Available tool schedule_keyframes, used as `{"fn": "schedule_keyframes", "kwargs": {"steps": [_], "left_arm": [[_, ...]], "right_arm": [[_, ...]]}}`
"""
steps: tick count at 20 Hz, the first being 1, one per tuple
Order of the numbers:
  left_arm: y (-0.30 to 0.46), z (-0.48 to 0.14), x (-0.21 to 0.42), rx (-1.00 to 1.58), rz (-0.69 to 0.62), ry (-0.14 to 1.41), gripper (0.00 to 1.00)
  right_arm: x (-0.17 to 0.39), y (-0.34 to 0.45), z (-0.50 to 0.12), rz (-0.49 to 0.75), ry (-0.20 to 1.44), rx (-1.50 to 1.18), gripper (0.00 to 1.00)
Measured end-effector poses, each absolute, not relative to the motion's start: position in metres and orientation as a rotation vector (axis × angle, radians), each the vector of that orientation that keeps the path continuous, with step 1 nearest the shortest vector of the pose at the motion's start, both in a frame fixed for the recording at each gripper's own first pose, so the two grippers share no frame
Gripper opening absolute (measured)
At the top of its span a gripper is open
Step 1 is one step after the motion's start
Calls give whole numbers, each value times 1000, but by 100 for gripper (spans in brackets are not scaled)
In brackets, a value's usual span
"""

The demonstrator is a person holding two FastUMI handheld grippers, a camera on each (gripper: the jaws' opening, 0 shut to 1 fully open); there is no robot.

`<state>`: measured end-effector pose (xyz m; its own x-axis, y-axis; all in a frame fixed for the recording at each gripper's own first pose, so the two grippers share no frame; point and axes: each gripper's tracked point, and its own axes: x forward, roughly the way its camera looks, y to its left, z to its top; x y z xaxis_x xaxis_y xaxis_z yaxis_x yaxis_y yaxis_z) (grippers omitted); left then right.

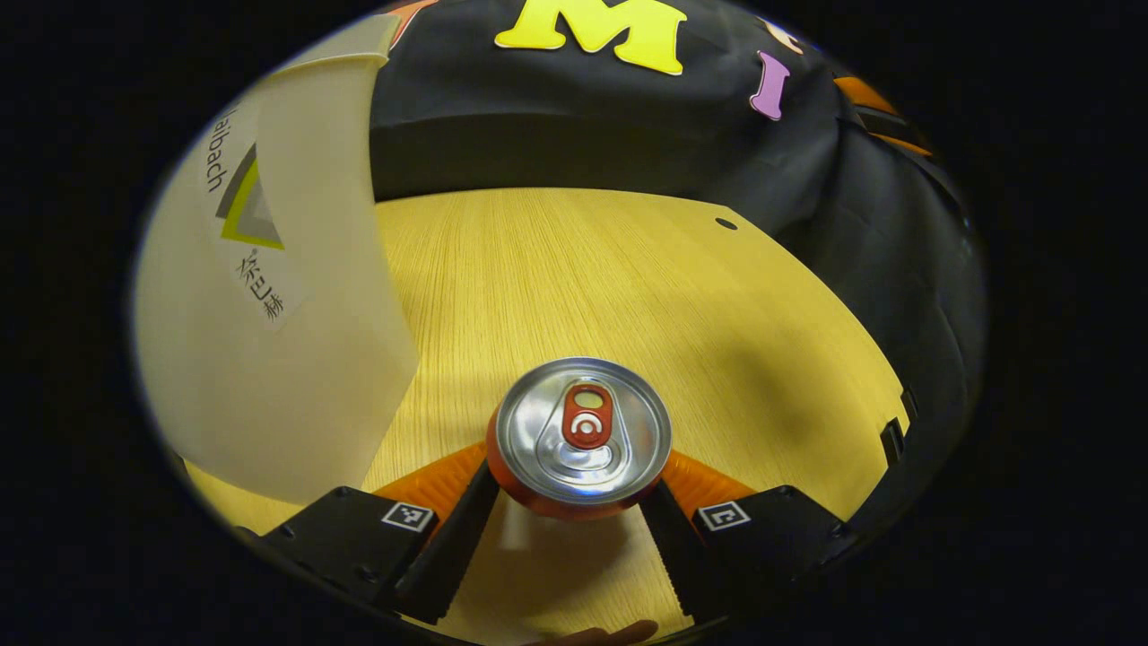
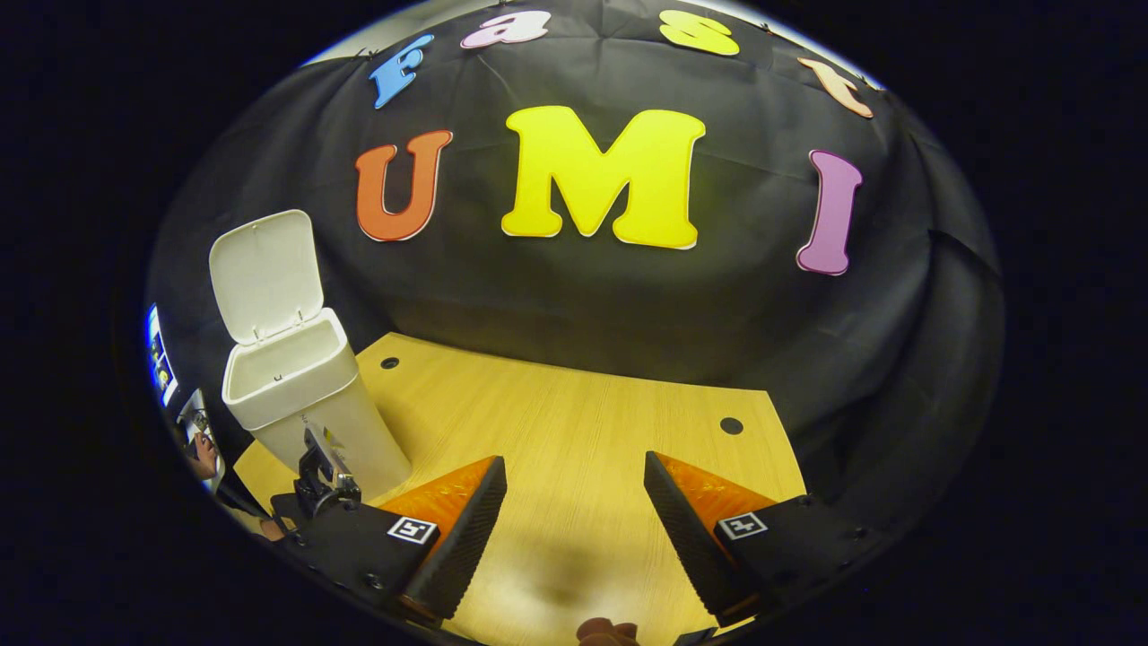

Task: Press the lid of the desktop garbage bin to open it, pick up the crumpled paper on the desktop and throw it into the bin, then pick up the pop can on the desktop and drop it into the bin, and finally close the garbage bin lid.

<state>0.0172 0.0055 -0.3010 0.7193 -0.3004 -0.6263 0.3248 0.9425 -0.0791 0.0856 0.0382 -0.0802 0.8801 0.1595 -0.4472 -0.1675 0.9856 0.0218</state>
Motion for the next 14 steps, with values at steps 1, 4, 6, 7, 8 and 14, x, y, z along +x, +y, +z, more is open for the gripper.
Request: {"fn": "schedule_keyframes", "kwargs": {"steps": [1,4,6,7,8,14], "left_arm": [[4,-300,19,42,-344,688,89],[2,-293,19,61,-353,664,87],[0,-285,17,87,-357,647,86],[-2,-279,16,97,-363,636,87],[-6,-270,15,102,-371,620,87],[-43,-193,8,122,-429,520,87]], "right_arm": [[85,34,-81,165,466,-17,97],[85,22,-85,152,470,-8,97],[85,14,-86,144,472,-1,95],[85,11,-86,141,471,1,95],[85,7,-86,140,466,0,95],[80,-17,-89,139,461,-4,97]]}}
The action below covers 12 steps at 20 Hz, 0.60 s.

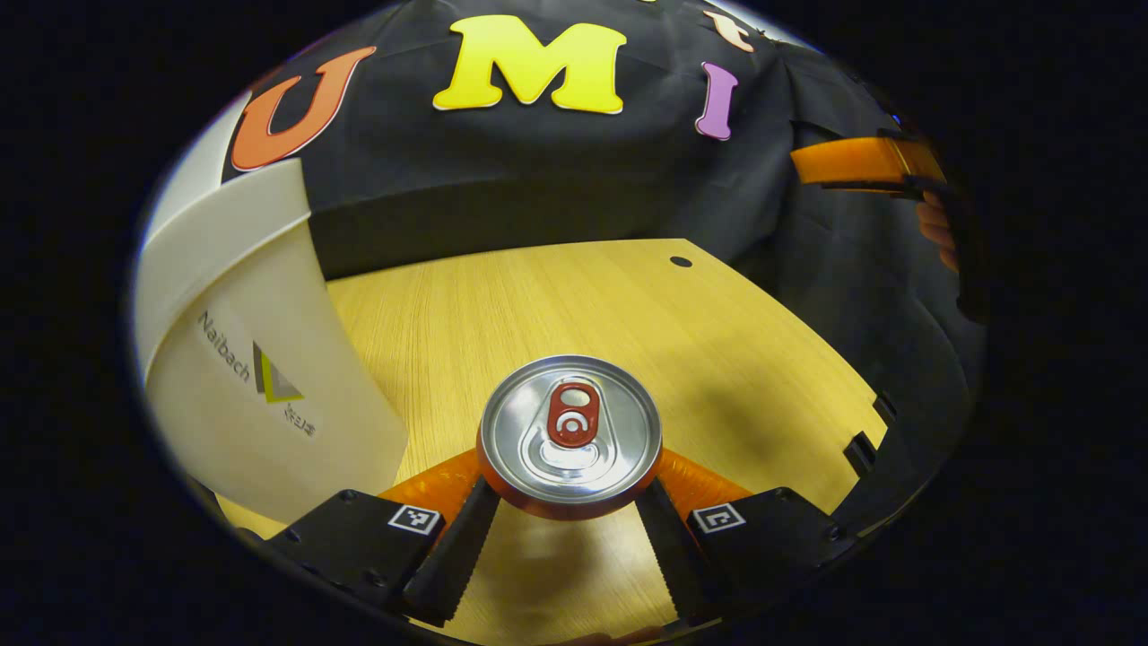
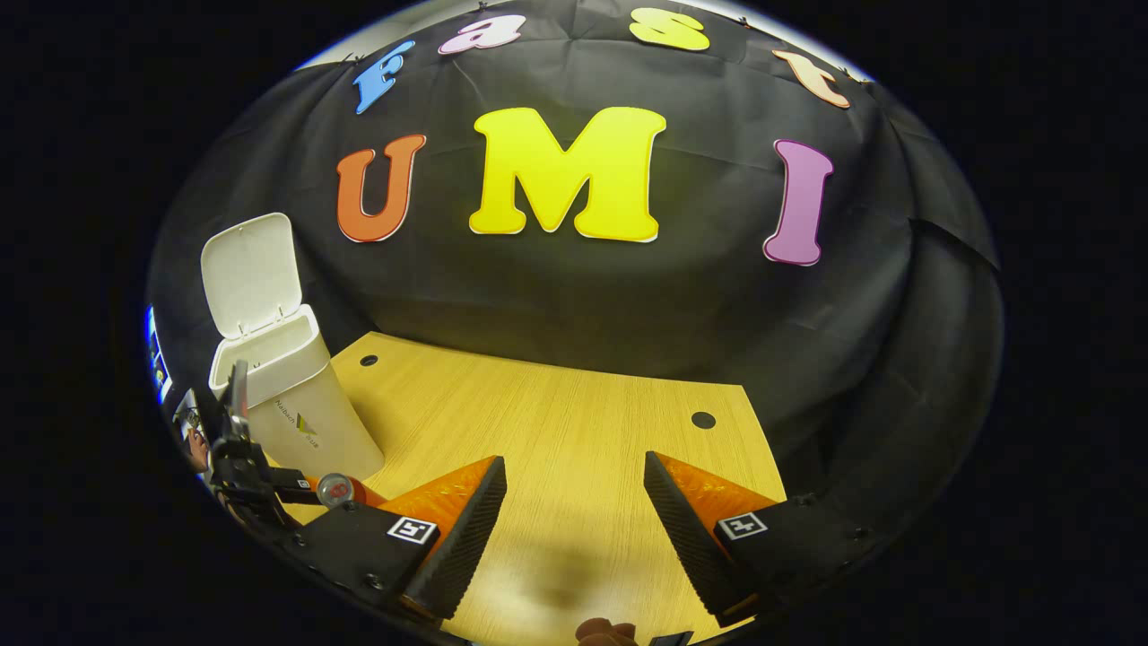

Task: Press the lid of the desktop garbage bin to open it, pick up the crumpled paper on the desktop and throw it into the bin, then pick up the pop can on the desktop and drop it into the bin, and finally close the garbage bin lid.

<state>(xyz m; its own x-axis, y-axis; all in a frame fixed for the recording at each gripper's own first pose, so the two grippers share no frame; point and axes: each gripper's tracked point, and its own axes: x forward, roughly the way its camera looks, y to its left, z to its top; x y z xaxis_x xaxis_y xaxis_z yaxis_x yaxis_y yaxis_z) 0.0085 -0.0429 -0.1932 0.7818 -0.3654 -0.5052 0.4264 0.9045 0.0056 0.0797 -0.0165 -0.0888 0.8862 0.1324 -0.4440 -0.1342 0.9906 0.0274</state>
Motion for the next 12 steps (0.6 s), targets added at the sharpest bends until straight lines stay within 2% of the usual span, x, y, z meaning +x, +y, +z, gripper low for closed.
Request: {"fn": "schedule_keyframes", "kwargs": {"steps": [7,12], "left_arm": [[-68,-84,23,129,-432,396,86],[-52,-3,42,68,-370,312,86]], "right_arm": [[74,-51,-83,119,426,-17,98],[72,-63,-83,112,424,10,97]]}}
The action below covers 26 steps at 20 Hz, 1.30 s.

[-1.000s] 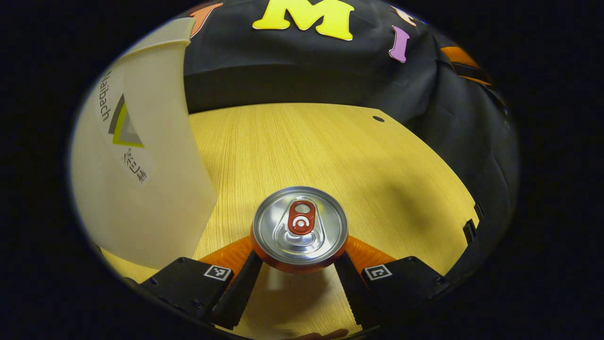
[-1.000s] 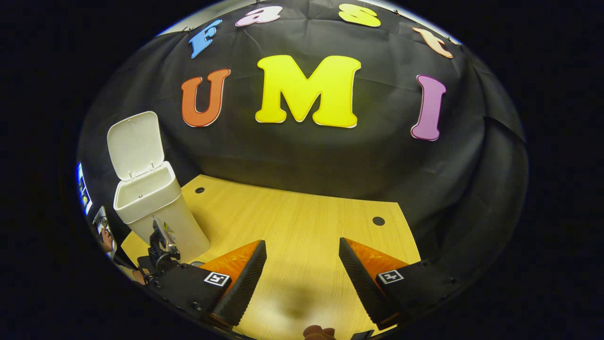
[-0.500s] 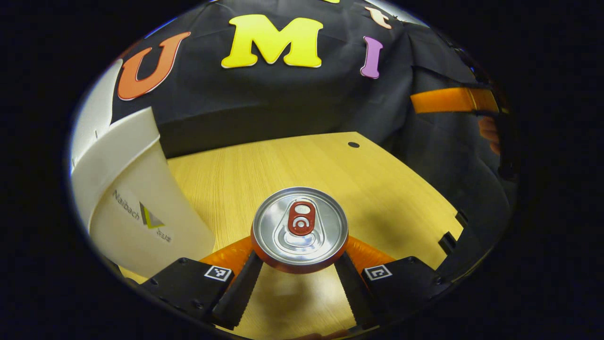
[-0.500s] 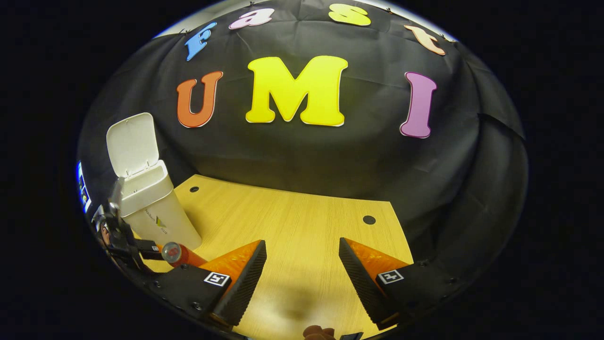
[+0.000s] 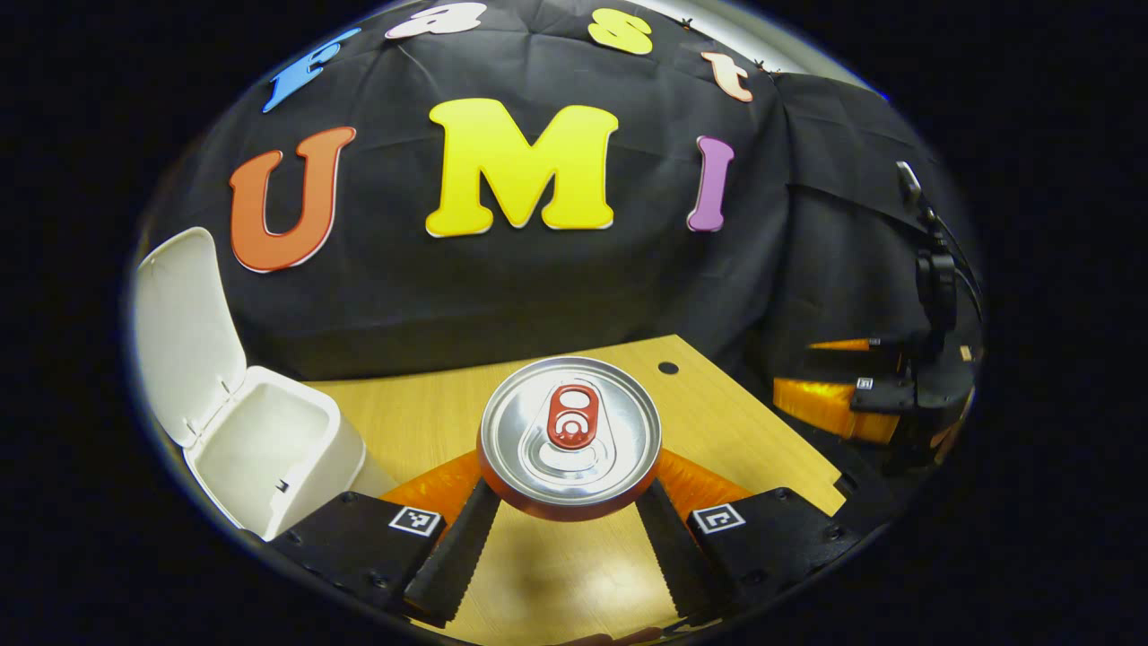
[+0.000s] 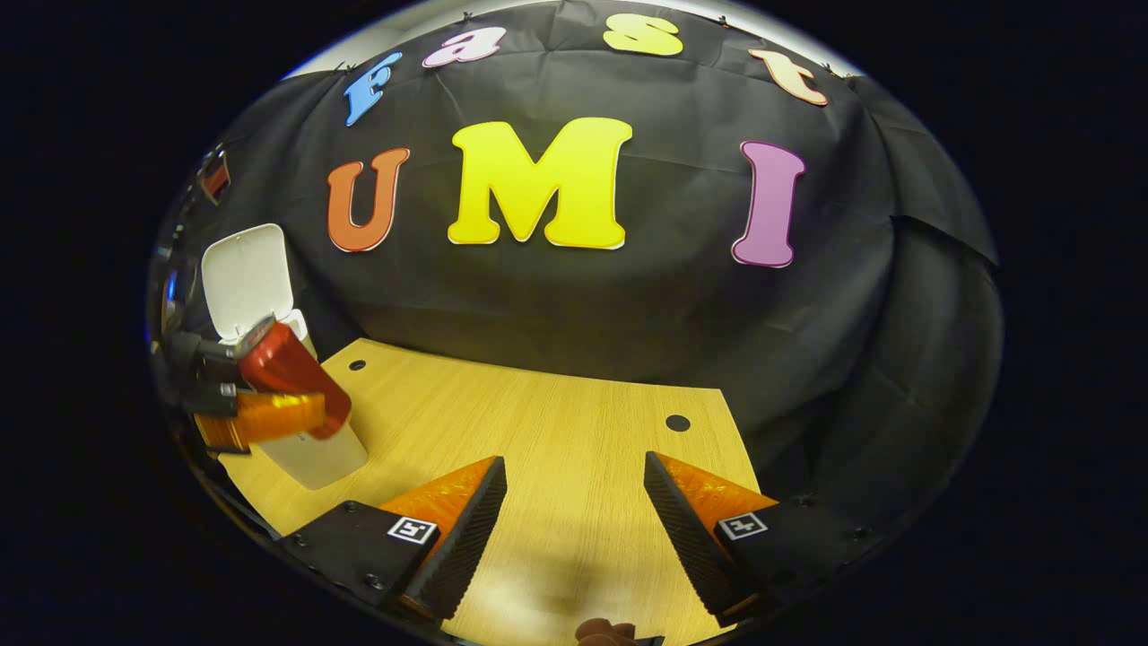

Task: Press the lid of the desktop garbage bin to open it, pick up the crumpled paper on the desktop and throw it into the bin, then pick up the pop can on the desktop and drop it into the bin, and finally close the garbage bin lid.

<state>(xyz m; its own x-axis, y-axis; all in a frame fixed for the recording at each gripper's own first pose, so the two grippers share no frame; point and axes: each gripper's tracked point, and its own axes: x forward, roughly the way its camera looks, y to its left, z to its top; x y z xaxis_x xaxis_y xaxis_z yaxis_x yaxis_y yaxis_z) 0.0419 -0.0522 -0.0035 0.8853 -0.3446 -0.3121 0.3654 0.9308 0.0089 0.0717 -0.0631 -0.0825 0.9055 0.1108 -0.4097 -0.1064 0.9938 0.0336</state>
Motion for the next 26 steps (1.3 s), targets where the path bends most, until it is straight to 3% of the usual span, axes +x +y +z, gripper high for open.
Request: {"fn": "schedule_keyframes", "kwargs": {"steps": [6,11,18,26], "left_arm": [[4,69,58,89,-235,187,86],[77,93,63,95,-70,140,86],[163,34,58,-27,122,302,86],[201,-5,59,-55,205,376,87]], "right_arm": [[77,-52,-80,127,425,50,97],[83,-27,-81,161,434,57,97],[86,14,-90,230,456,3,97],[81,29,-96,281,458,-67,97]]}}
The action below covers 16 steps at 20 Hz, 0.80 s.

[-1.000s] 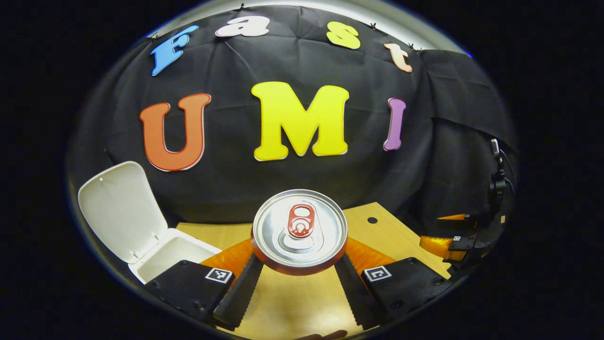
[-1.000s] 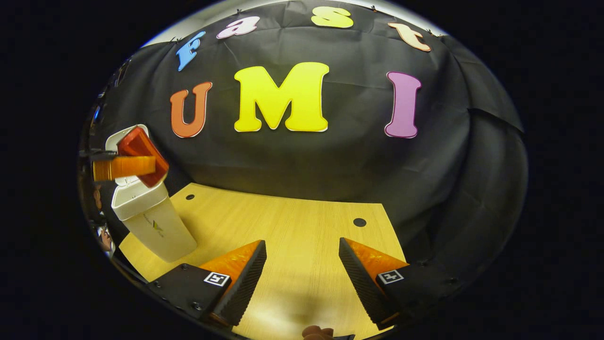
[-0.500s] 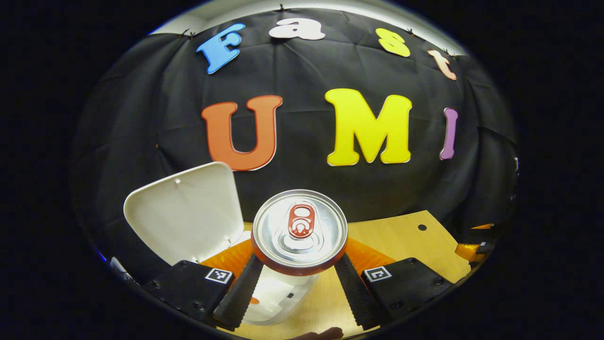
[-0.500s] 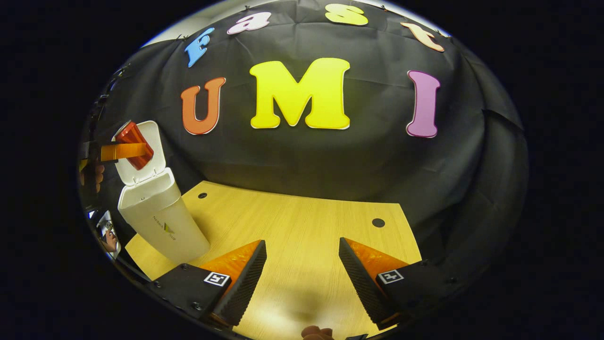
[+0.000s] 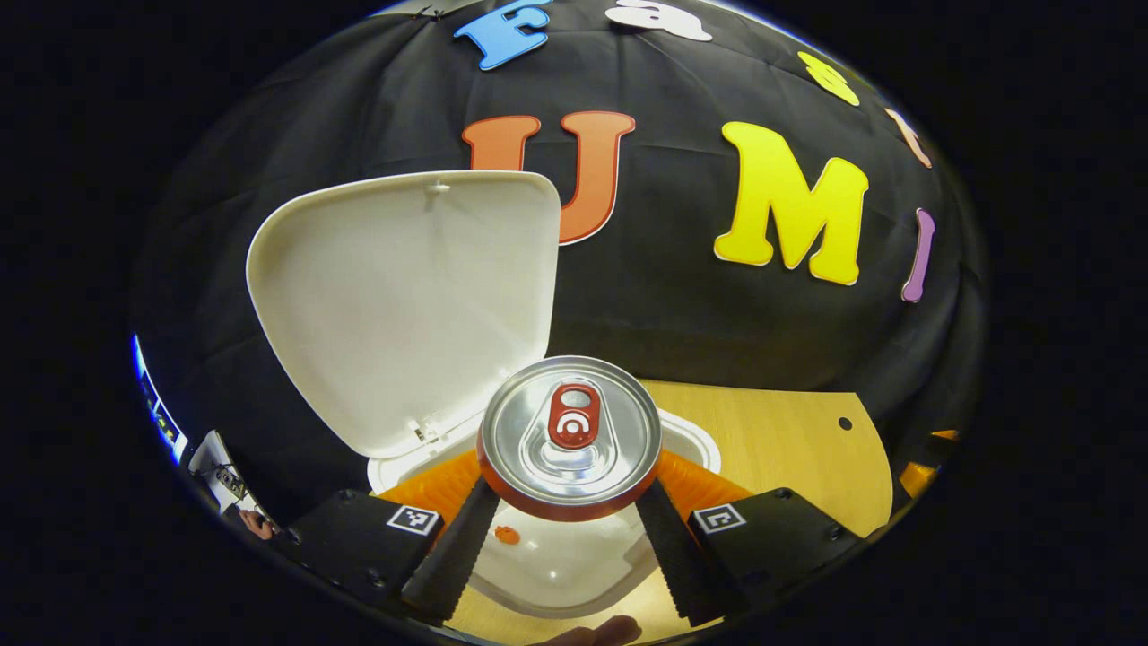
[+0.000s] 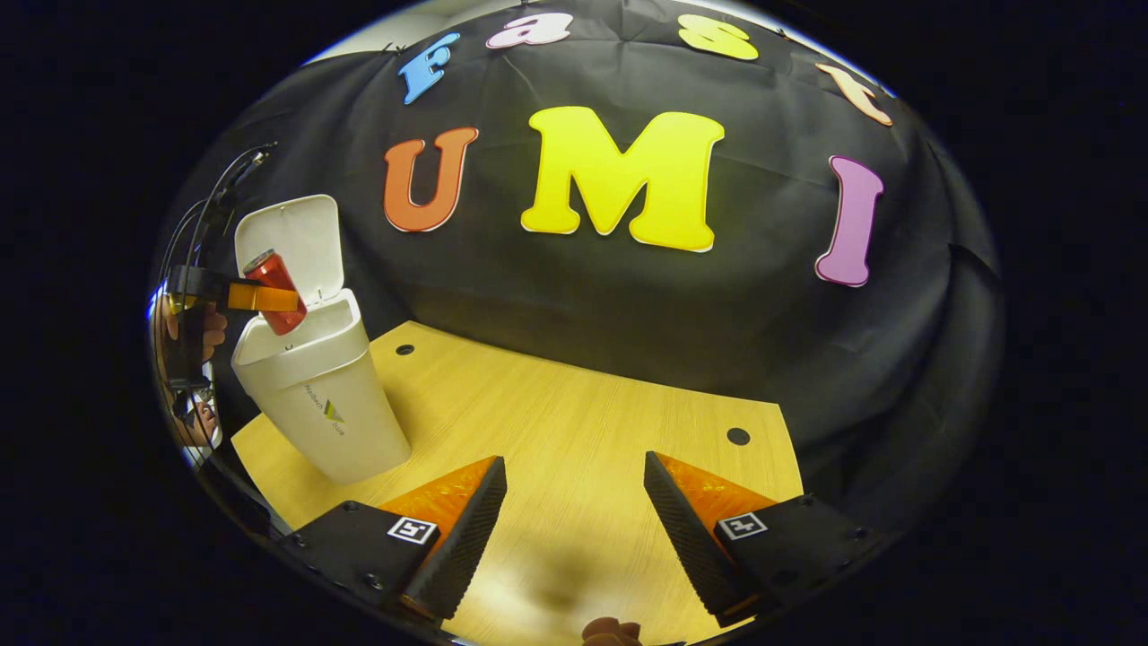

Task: Press the lid of the desktop garbage bin to open it, pick up the crumpled paper on the desktop and throw it into the bin, then pick up the pop can on the desktop and drop it into the bin, and finally close the garbage bin lid.

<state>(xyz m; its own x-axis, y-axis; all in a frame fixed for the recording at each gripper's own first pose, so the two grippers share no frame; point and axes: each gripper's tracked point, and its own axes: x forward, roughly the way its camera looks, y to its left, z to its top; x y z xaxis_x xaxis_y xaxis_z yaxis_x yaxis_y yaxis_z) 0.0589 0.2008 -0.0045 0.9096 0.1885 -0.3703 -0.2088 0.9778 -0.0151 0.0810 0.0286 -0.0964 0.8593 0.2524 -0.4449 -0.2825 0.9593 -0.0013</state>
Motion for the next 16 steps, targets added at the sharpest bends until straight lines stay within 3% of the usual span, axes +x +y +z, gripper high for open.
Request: {"fn": "schedule_keyframes", "kwargs": {"steps": [10,16], "left_arm": [[192,-9,55,-120,270,355,90],[178,45,41,-15,365,276,92]], "right_arm": [[69,-8,-116,325,476,-58,97],[75,-28,-115,389,465,0,97]]}}
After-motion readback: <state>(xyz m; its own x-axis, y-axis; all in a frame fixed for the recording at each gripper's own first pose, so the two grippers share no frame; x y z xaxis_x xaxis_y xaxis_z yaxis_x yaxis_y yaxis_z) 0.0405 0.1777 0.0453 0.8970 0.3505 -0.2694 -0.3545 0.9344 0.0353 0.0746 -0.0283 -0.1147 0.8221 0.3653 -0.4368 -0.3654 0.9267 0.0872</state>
